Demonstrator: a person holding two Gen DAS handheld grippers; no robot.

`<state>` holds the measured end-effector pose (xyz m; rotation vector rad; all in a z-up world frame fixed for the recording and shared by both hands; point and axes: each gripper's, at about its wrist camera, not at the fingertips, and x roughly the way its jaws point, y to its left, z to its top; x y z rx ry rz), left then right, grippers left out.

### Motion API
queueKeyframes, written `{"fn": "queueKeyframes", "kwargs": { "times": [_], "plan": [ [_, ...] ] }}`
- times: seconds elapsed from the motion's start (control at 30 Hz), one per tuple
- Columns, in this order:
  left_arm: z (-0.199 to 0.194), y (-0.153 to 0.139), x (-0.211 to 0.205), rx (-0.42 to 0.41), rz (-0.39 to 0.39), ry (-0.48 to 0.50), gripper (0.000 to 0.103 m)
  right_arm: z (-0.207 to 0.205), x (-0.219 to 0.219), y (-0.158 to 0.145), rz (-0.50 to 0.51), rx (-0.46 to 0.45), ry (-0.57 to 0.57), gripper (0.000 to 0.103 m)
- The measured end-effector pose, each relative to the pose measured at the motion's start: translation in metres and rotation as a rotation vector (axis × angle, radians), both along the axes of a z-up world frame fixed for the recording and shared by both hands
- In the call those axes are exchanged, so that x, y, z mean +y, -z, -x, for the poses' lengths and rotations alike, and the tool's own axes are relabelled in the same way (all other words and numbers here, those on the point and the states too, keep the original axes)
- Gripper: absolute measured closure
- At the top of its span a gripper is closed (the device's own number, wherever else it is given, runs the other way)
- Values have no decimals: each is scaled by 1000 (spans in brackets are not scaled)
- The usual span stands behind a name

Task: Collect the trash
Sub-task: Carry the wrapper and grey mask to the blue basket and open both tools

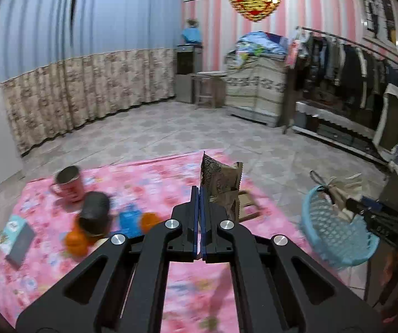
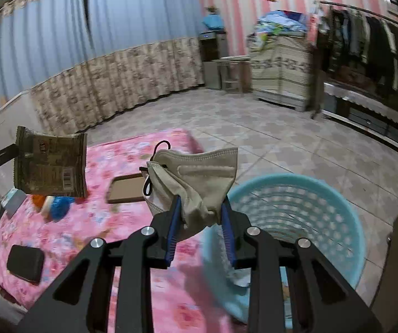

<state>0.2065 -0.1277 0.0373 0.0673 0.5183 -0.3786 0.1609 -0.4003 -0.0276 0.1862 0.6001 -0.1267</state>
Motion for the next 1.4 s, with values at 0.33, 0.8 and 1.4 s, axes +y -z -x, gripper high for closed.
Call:
{"fn": "queueKeyframes", "kwargs": {
  "times": [0.33,0.8,1.4],
  "plan": [
    [15,17,-108,19,27,189,103,22,-65,16,28,38,144,74],
    [13,65,-195,102,-14,313,103,35,-111,33,-13,58,221,75],
    [-8,47,-167,51,-24,137,10,27,-108,54,-17,87,219,74]
  ]
}}
